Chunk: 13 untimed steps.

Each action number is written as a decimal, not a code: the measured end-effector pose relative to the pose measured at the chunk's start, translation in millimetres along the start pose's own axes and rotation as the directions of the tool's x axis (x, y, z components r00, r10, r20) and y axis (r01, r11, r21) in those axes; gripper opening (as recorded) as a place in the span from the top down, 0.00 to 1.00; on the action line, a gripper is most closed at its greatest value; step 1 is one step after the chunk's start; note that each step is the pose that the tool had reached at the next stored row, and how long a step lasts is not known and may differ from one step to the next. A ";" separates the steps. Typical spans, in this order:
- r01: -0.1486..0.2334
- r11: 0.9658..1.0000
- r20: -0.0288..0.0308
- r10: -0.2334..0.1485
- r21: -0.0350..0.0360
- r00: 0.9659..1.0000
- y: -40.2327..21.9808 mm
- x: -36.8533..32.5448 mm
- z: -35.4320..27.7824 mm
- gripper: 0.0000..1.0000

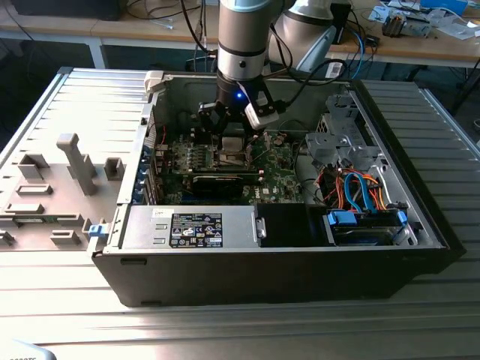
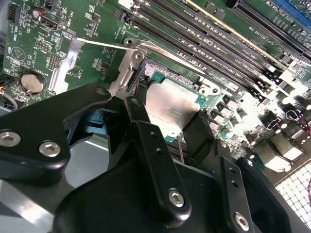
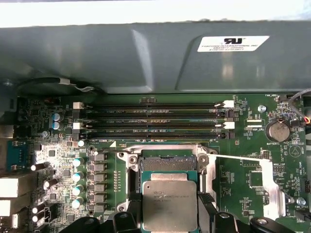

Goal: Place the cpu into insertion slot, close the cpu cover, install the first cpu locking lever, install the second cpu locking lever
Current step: 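Place the cpu into insertion slot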

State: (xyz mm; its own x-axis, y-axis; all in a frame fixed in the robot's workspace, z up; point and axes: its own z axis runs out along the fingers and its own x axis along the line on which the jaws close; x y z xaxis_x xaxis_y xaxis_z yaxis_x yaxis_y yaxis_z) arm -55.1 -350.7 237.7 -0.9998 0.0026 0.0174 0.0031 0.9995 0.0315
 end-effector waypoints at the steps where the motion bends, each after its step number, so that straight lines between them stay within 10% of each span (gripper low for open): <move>1: 0.000 1.000 0.000 0.000 0.000 1.000 0.0 0.0 0.0 0.46; 13: -0.138 0.990 0.004 0.138 -0.001 0.990 0.0 -0.1 0.5 0.46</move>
State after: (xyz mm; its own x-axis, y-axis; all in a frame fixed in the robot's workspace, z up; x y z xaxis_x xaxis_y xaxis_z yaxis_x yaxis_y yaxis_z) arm -55.1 -350.7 237.2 -0.9899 0.1408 0.0174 0.1413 0.9895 0.0300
